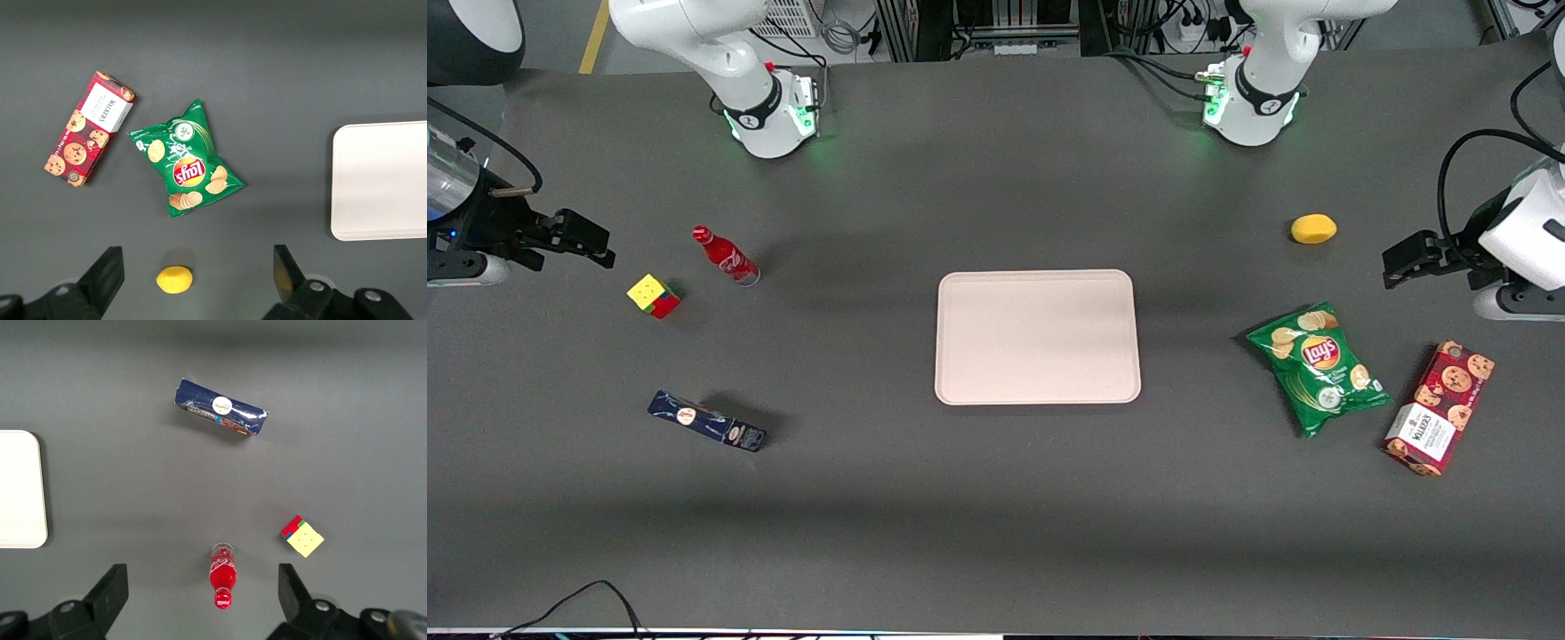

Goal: Place coke bottle on tray
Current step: 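Move the open right gripper toward the red Coca-Cola bottle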

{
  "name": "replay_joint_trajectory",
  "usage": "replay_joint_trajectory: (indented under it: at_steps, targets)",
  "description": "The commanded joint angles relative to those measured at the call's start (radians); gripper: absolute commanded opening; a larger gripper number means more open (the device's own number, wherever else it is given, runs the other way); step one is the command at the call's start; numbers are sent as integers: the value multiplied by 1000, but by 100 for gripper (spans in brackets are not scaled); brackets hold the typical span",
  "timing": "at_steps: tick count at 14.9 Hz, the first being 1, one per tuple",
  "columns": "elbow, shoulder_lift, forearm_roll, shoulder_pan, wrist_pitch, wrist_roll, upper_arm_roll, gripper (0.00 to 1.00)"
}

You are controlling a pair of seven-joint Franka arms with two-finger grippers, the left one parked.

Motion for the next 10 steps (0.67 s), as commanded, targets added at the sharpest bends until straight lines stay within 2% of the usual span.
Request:
replay_joint_trajectory:
  at_steps: [1, 6, 10]
  targets:
    - [6, 0, -11, 0, -12, -23, -1, 100]
    - [-19, -4, -5, 2, -14, -16, -1, 100]
    - [-230, -107, 0, 3, 62, -20, 0, 100]
